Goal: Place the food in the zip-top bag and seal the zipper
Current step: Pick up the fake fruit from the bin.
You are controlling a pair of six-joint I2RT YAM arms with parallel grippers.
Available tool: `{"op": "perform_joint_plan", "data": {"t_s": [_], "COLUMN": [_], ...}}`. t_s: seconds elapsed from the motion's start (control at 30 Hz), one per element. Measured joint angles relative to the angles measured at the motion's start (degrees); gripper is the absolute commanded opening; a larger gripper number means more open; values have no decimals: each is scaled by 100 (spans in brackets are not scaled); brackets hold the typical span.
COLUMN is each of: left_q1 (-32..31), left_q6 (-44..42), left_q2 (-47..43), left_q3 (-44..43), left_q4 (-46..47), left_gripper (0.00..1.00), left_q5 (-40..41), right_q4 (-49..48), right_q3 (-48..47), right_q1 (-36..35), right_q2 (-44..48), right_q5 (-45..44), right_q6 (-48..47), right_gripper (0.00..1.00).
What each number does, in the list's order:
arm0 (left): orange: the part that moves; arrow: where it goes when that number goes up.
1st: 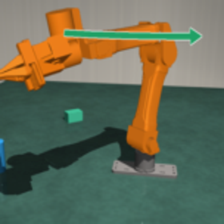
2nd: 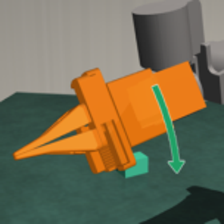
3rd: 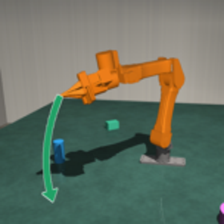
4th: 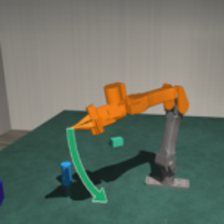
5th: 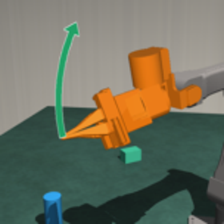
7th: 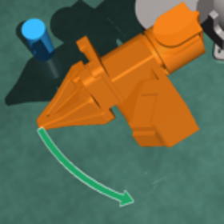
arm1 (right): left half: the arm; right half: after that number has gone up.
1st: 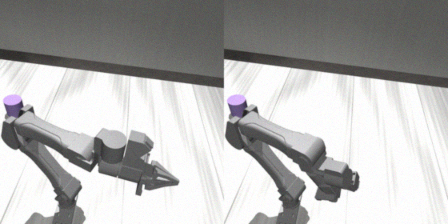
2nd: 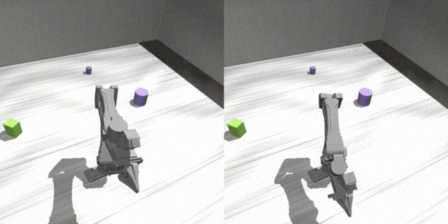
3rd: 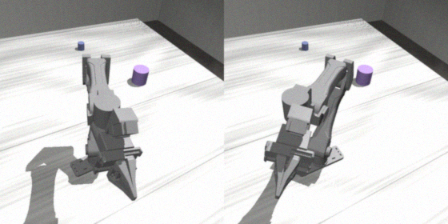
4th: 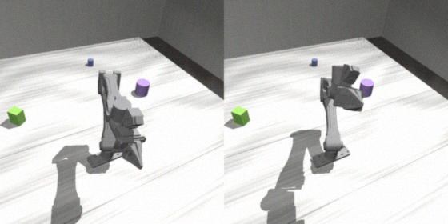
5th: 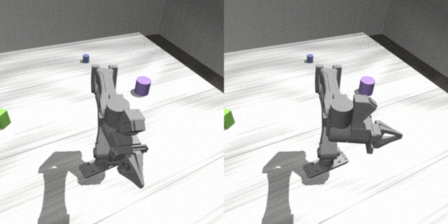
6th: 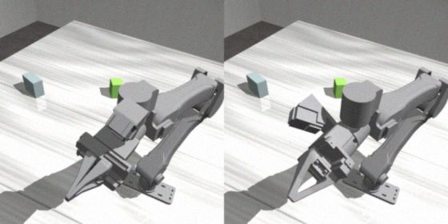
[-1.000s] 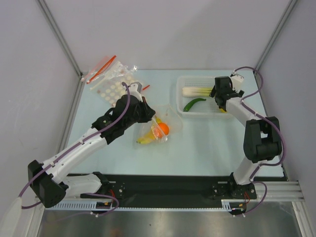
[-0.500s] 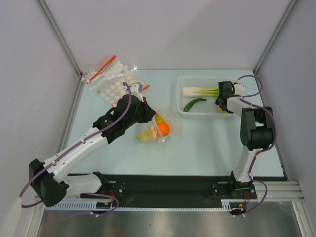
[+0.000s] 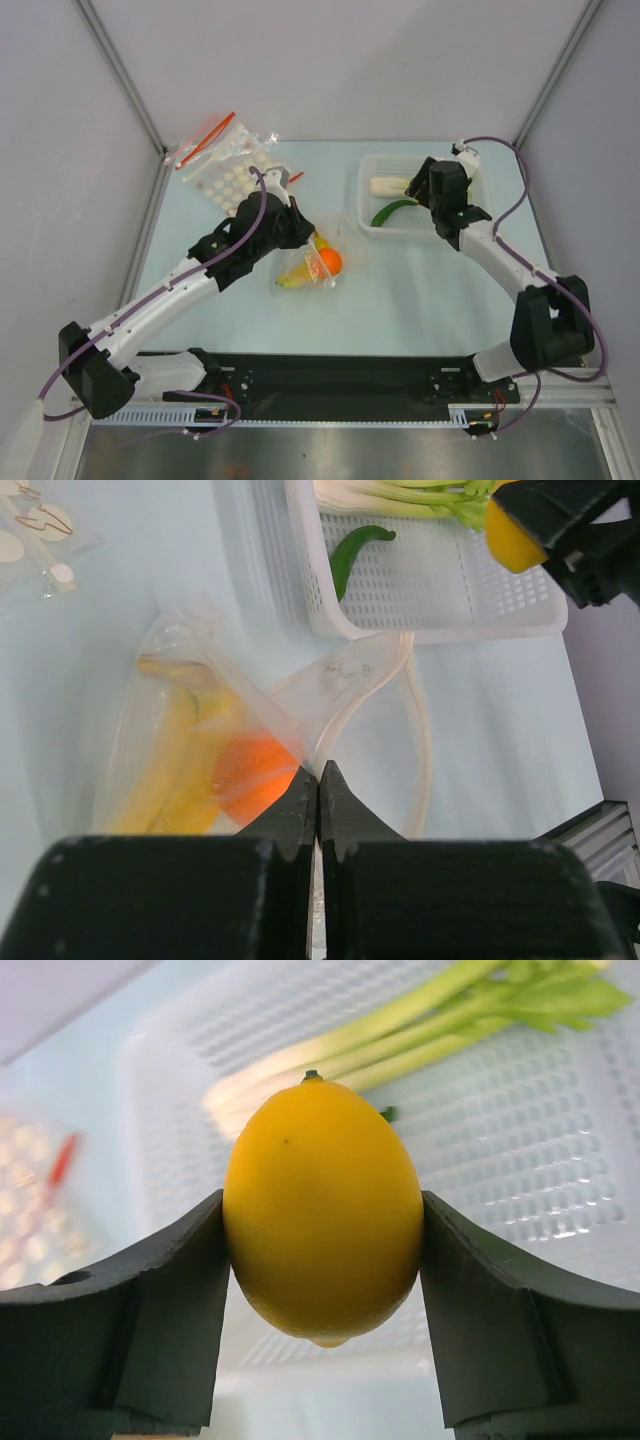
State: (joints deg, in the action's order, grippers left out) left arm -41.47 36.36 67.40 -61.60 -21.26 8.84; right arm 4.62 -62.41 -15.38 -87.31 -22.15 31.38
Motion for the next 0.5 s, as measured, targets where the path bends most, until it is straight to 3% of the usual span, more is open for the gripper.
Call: {"op": "perform_joint_plan", "data": {"t_s": [0.3, 0.5], "left_q1": [0, 0], "left_q6": [-2, -39], "left_q2": [0, 31], "left_q3": [0, 0], "left_q4": [0, 0], "left_gripper": [0, 0], "left_q5": [0, 2], "right_q4": [-540, -1897], "right_q3": [793, 2677], "right_q1": [-1720, -2140], "right_q2": [2070, 3687], "right_q5": [170, 984], "right_q6": [-520, -1069], "right_gripper": [47, 42]}}
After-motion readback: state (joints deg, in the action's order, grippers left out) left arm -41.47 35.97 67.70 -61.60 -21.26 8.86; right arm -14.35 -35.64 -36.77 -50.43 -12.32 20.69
